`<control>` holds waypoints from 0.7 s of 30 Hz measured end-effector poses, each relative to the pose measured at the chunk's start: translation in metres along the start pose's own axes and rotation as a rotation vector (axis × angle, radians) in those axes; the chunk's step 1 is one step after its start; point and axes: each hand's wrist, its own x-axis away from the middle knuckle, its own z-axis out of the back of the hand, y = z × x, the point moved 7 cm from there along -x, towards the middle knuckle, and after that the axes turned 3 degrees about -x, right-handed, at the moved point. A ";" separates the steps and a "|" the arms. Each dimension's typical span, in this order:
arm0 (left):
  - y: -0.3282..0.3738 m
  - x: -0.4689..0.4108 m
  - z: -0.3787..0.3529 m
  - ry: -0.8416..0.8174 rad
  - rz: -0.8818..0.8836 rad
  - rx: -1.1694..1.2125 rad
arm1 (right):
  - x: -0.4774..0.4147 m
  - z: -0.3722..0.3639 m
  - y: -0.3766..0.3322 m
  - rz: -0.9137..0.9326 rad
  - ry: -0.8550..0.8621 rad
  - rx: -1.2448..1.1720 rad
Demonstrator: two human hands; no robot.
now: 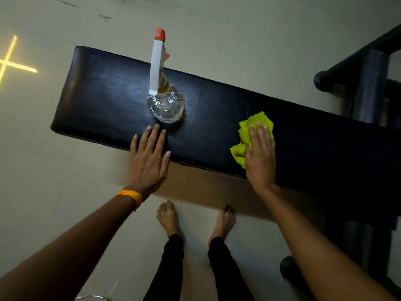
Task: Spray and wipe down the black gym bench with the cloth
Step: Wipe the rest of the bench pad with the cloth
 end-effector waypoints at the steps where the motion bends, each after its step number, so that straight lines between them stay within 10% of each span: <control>1: 0.003 -0.001 -0.001 -0.008 0.020 -0.001 | 0.007 0.001 -0.005 -0.172 0.067 -0.019; 3: 0.010 0.000 -0.004 -0.019 0.076 0.011 | 0.019 -0.008 -0.047 -0.252 0.128 -0.061; 8: 0.019 -0.002 -0.002 -0.007 0.151 0.055 | 0.019 -0.037 -0.087 0.520 -0.056 -0.040; 14: 0.011 -0.007 0.022 0.082 0.199 0.232 | -0.002 -0.011 -0.016 -0.077 0.095 -0.053; 18: 0.008 -0.022 0.056 0.206 0.300 0.396 | -0.006 0.005 -0.072 0.255 -0.034 -0.053; 21: 0.009 -0.041 0.086 0.287 0.354 0.470 | -0.023 0.024 -0.084 0.177 -0.063 -0.162</control>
